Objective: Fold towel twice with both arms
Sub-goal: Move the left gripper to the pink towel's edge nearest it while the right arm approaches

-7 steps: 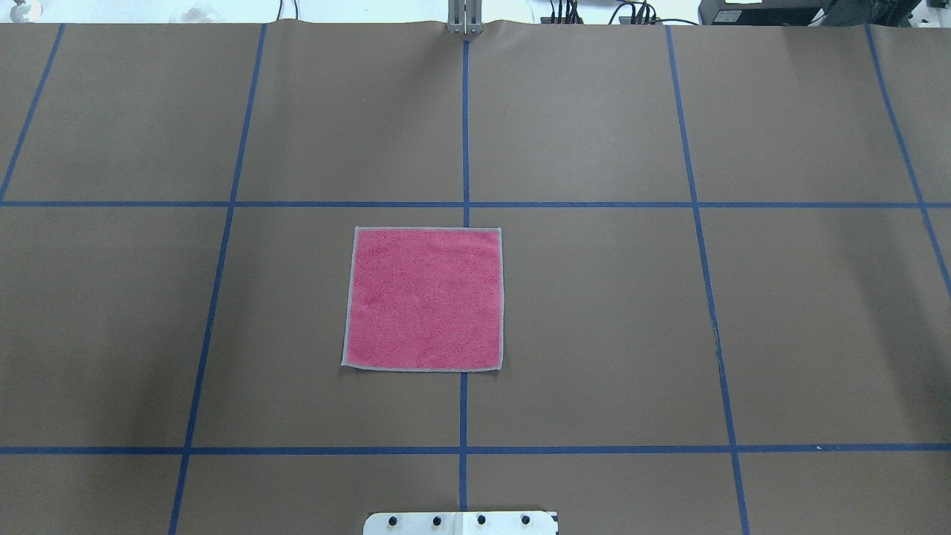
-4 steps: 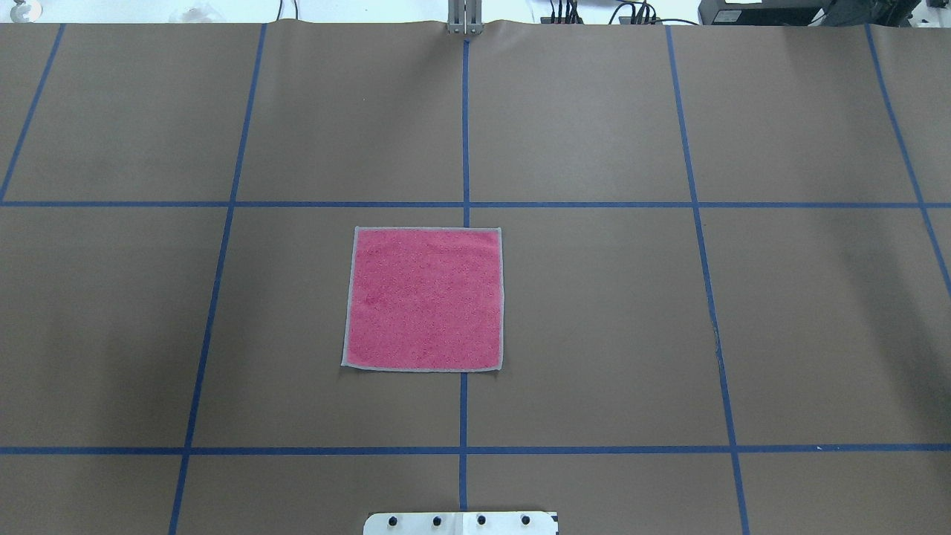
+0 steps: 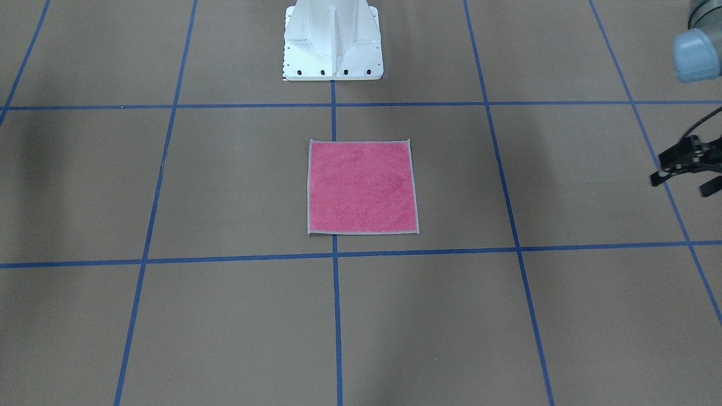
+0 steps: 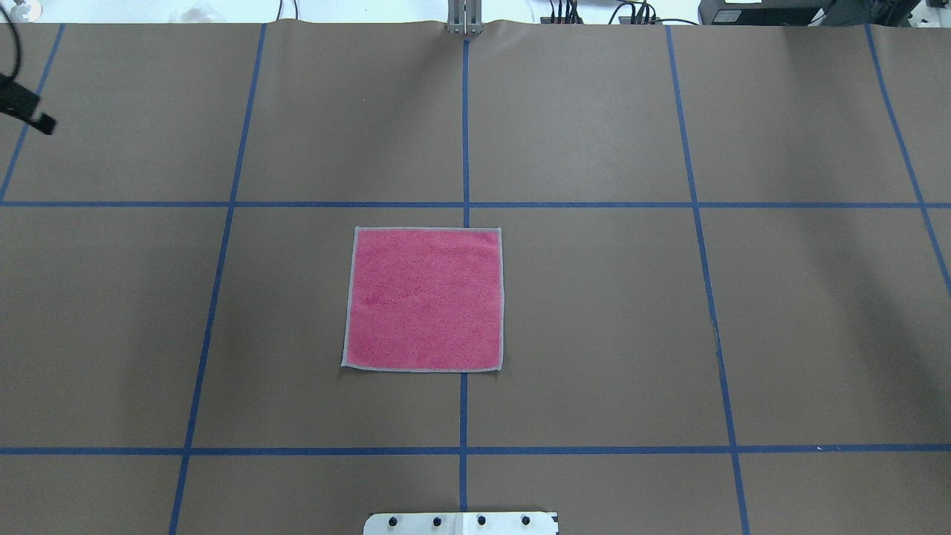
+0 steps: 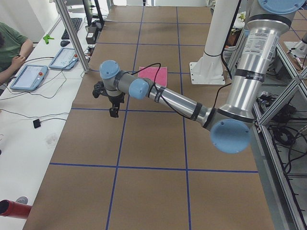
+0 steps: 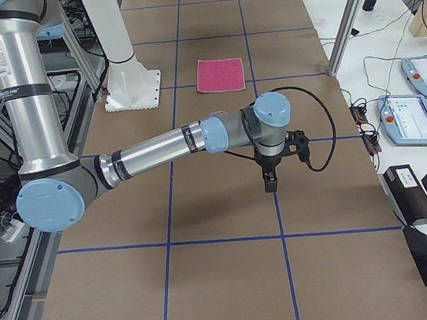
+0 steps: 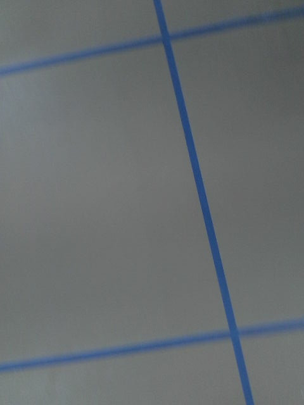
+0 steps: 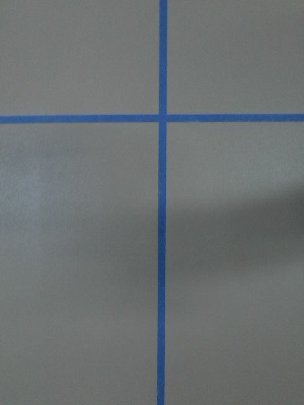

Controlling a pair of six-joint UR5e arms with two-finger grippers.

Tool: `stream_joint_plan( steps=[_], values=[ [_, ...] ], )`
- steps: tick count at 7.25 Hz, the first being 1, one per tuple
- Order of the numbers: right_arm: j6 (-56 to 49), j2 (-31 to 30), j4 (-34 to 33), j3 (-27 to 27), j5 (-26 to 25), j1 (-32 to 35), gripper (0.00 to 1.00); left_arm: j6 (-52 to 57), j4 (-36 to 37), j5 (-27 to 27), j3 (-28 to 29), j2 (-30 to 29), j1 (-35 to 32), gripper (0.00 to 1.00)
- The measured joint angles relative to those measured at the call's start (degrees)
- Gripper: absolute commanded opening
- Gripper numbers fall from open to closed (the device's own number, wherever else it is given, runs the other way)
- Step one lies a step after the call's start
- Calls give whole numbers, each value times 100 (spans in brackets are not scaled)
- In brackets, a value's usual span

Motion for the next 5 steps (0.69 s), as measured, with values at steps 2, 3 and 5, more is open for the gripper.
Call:
stream_joint_plan(
  steps=[2, 3, 5],
  values=[
    [190, 519, -27, -35, -5, -540, 100, -1878, -596, -12, 91, -519, 914, 100],
    [408, 632, 27, -37, 5, -842, 100, -2865, -1092, 113, 145, -582, 1324, 100],
    [1636, 681, 895, -34, 18, -1470, 100, -4952, -2238, 1054, 189, -535, 2331, 100]
  ],
)
